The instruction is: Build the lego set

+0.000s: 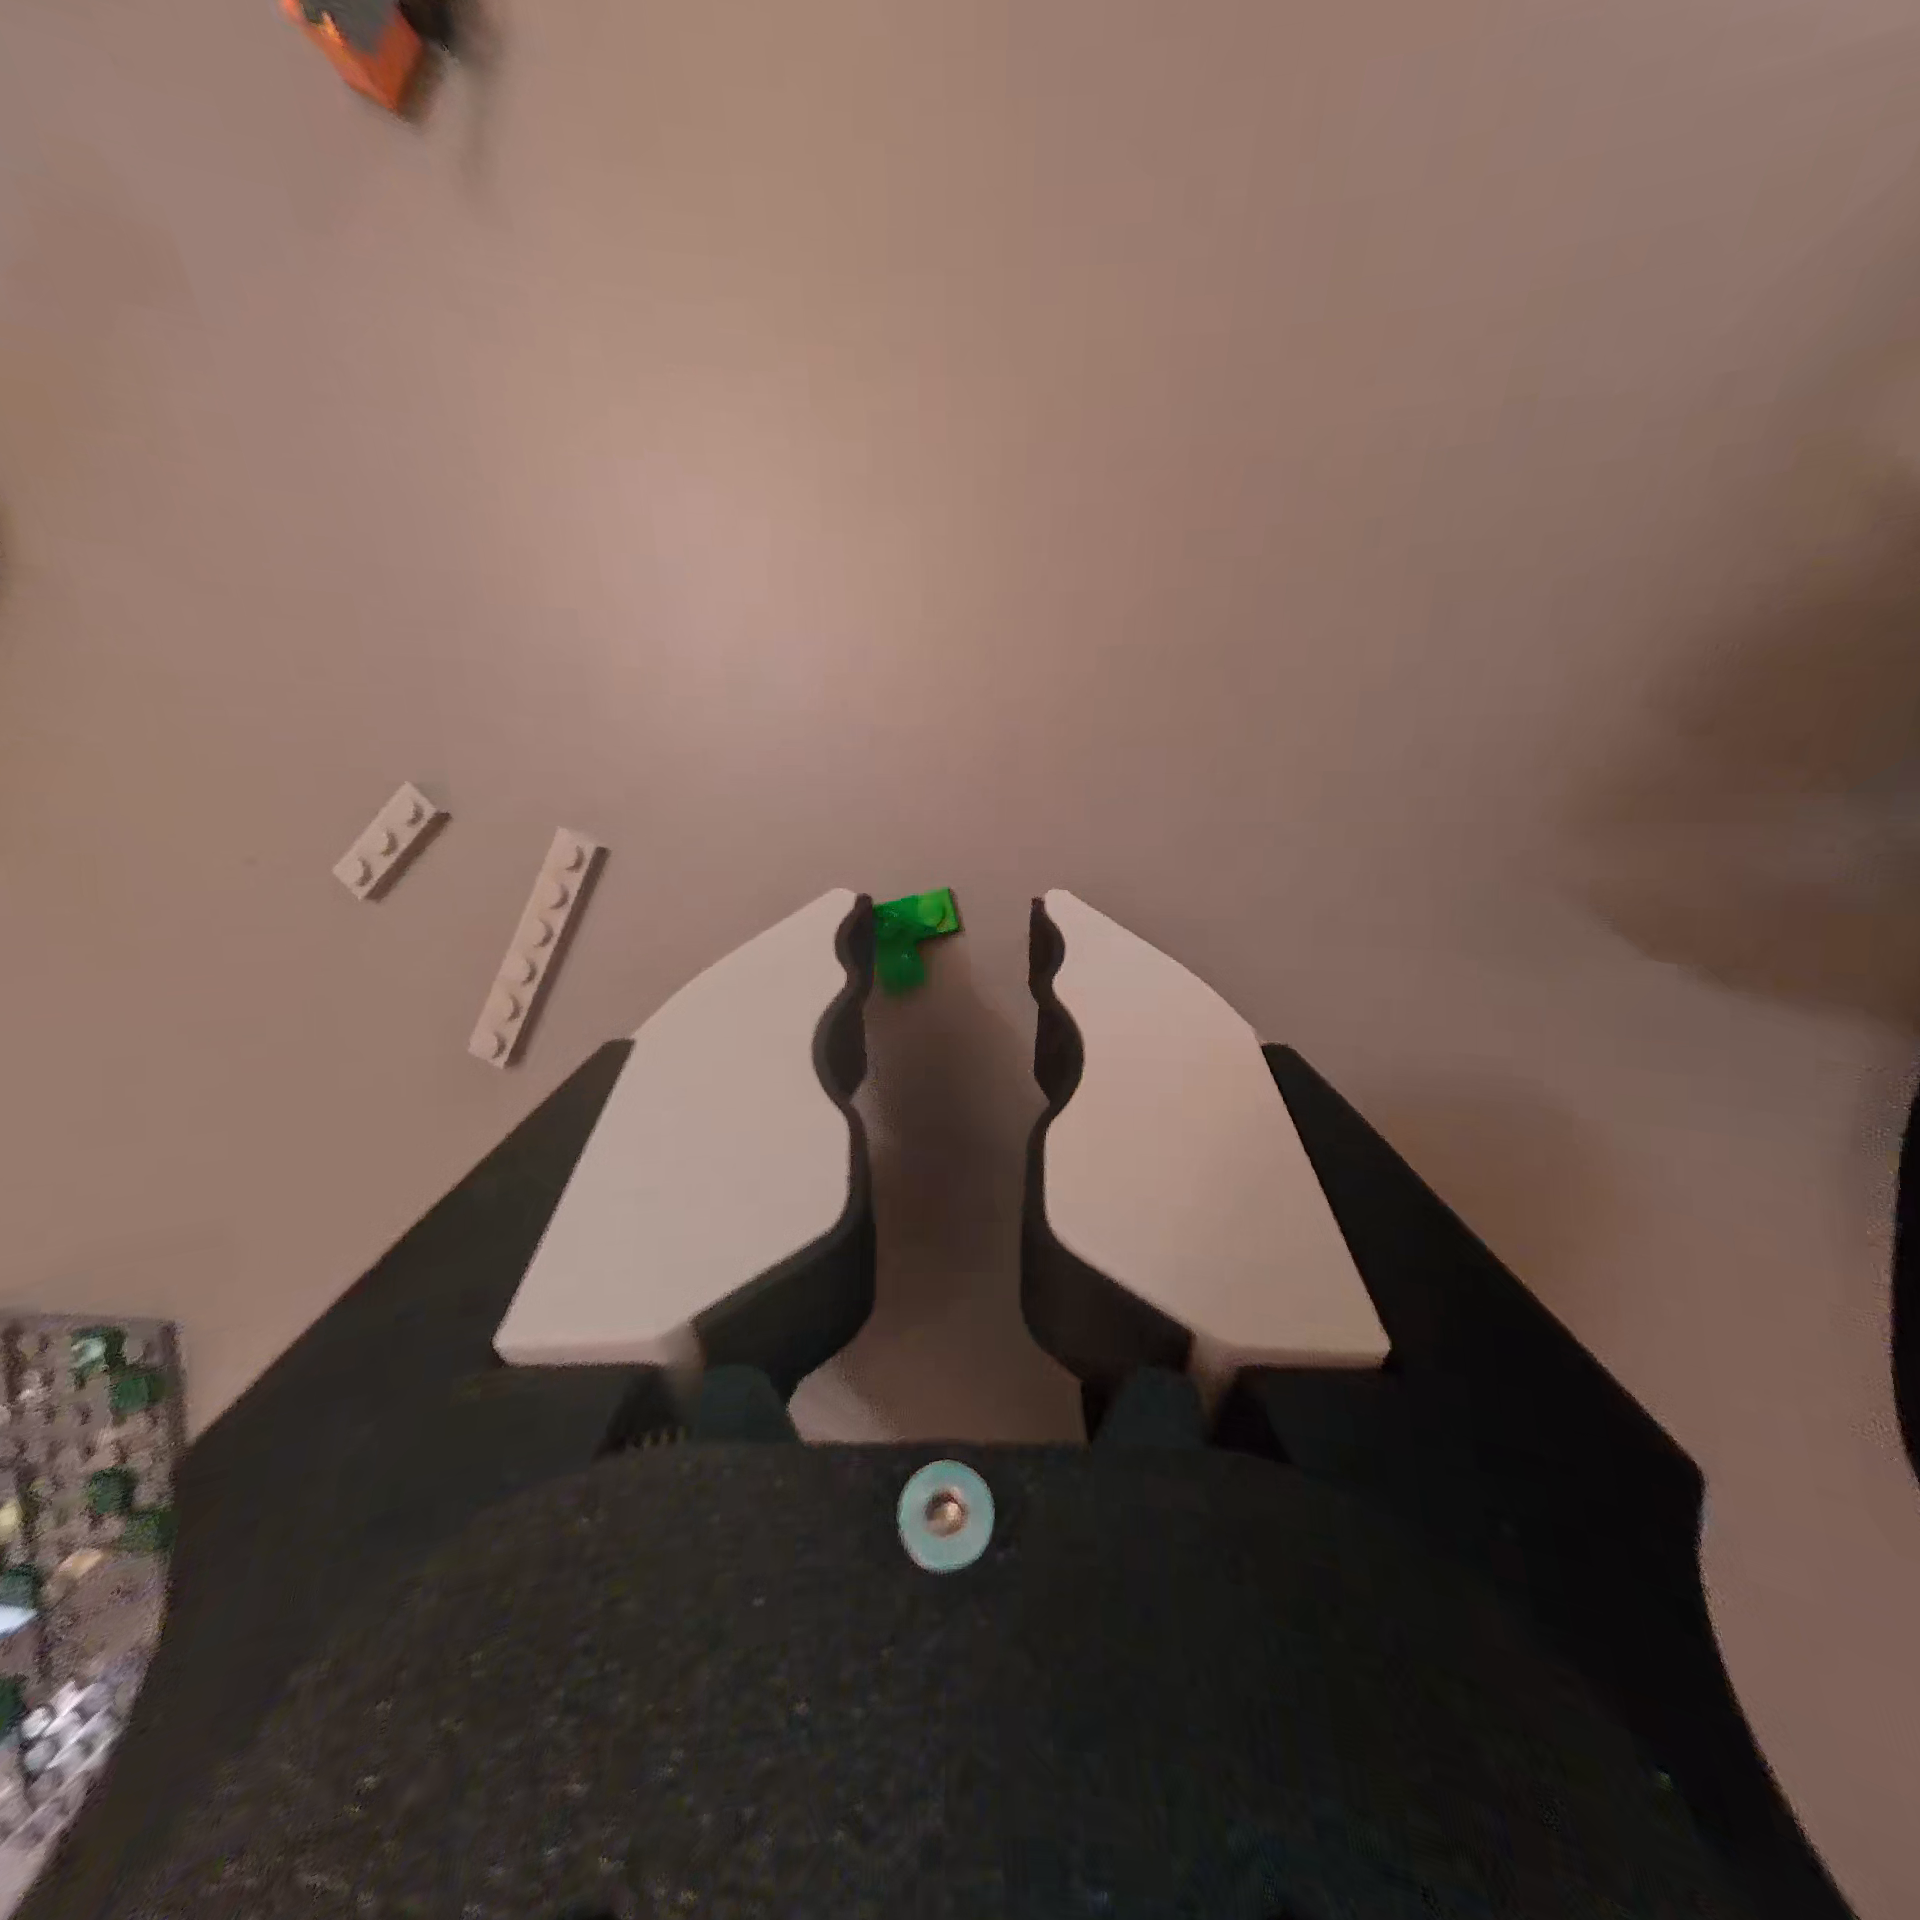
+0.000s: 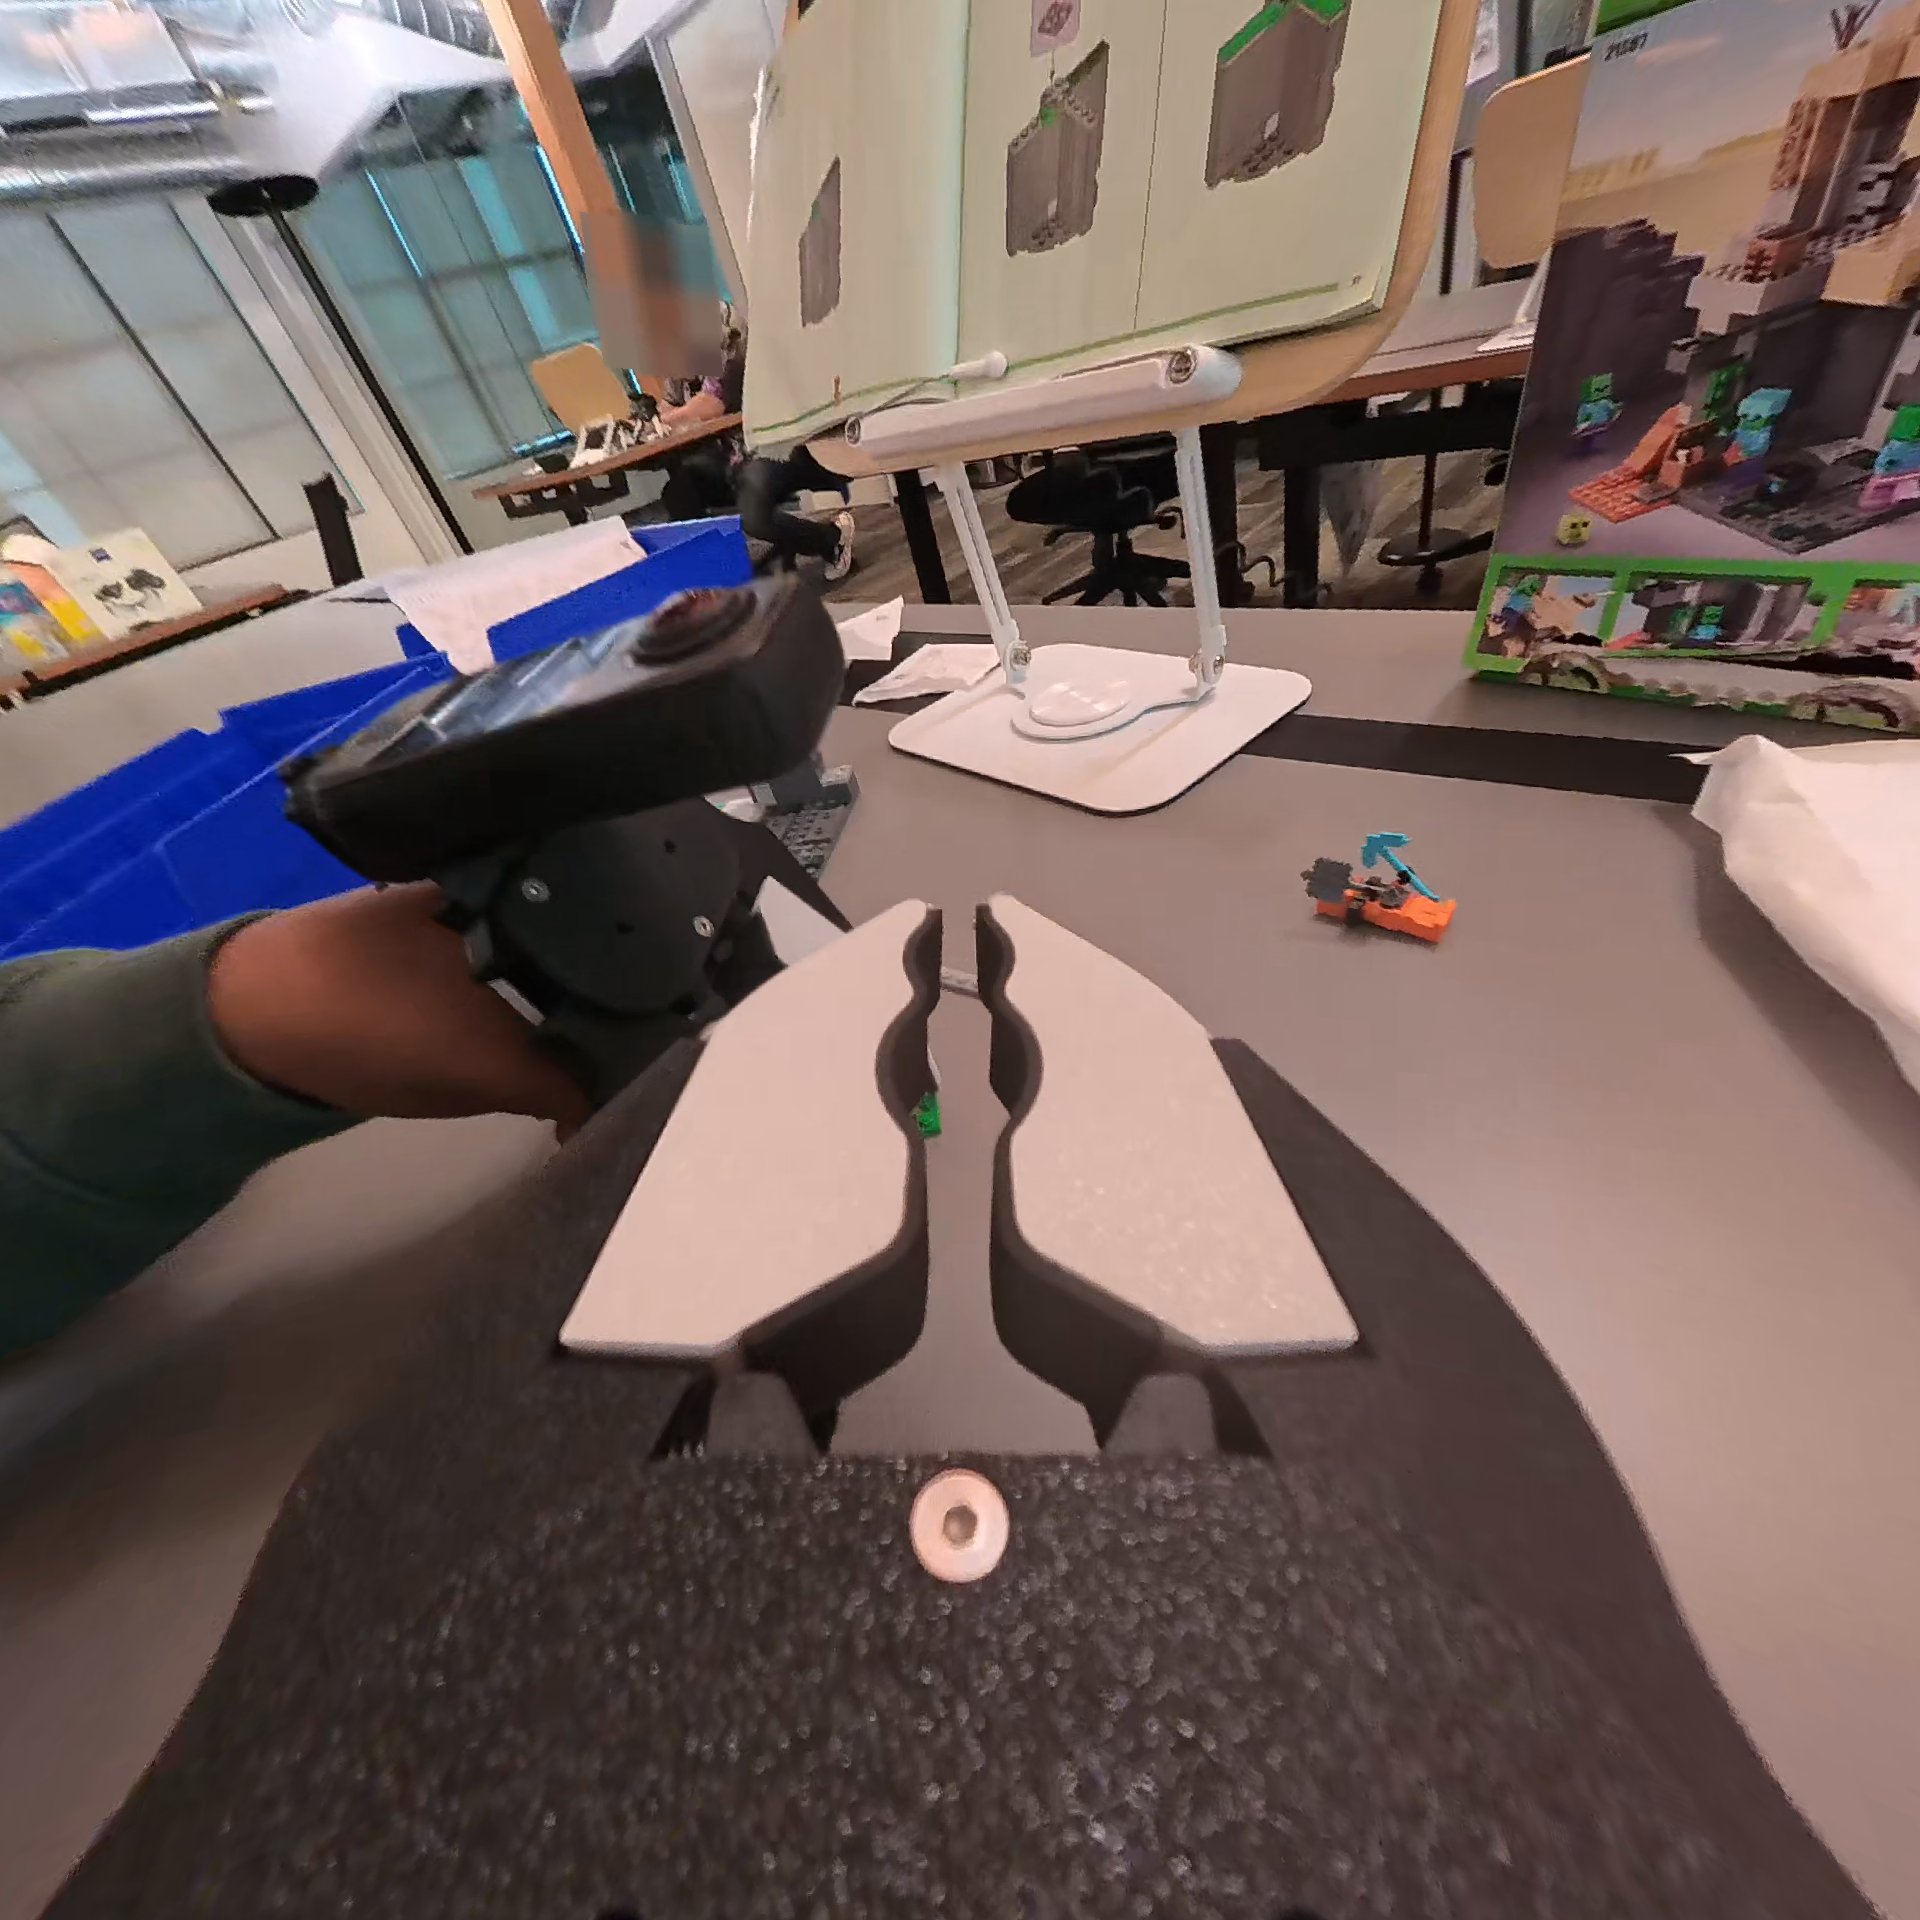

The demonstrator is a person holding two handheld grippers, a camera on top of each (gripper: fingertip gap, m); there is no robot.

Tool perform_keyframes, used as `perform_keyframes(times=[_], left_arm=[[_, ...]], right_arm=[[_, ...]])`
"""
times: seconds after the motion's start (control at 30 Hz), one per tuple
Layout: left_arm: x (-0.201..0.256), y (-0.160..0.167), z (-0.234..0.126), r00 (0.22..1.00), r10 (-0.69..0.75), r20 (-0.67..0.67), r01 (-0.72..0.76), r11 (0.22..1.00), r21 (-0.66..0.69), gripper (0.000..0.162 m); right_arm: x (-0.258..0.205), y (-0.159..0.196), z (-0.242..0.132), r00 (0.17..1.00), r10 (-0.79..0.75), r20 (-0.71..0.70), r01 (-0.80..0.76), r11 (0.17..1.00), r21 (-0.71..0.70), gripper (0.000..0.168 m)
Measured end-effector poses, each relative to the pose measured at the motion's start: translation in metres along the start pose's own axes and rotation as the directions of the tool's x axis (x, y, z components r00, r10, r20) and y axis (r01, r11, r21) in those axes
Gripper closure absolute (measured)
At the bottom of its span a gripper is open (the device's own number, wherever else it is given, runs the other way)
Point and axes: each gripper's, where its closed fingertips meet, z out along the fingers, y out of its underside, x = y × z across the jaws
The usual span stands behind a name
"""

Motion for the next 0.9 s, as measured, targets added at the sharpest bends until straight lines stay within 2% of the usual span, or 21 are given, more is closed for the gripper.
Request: perform_keyframes(times=[0.2,0.3,0.47,0.6,0.73,0.9], left_arm=[[-0.004,0.001,0.001,0.999,-0.048,-0.011,0.048,0.998,0.031,0.147],[-0.003,0.004,-0.002,0.999,-0.037,-0.024,0.038,0.998,0.041,0.148],[0.011,0.011,-0.028,0.998,-0.003,-0.059,0.011,0.990,0.142,0.149],[0.019,0.038,-0.053,0.997,0.018,-0.076,-0.006,0.987,0.160,0.149],[0.014,0.077,-0.067,0.999,0.018,-0.041,-0.013,0.994,0.113,0.149],[-0.007,0.118,-0.074,0.997,-0.062,-0.044,0.064,0.997,0.047,0.148]], right_arm=[[-0.008,0.004,0.004,0.999,-0.029,0.020,0.029,0.999,-0.017,0.163],[-0.008,0.006,0.005,0.999,-0.044,0.017,0.044,0.999,-0.024,0.163],[-0.006,0.011,0.008,0.999,-0.050,0.012,0.050,0.998,-0.041,0.163],[-0.009,0.019,0.013,0.997,-0.070,0.020,0.071,0.995,-0.072,0.163],[-0.010,0.027,0.017,0.994,-0.105,0.022,0.107,0.989,-0.104,0.163],[-0.012,0.034,0.020,0.993,-0.117,0.035,0.120,0.985,-0.127,0.163]])
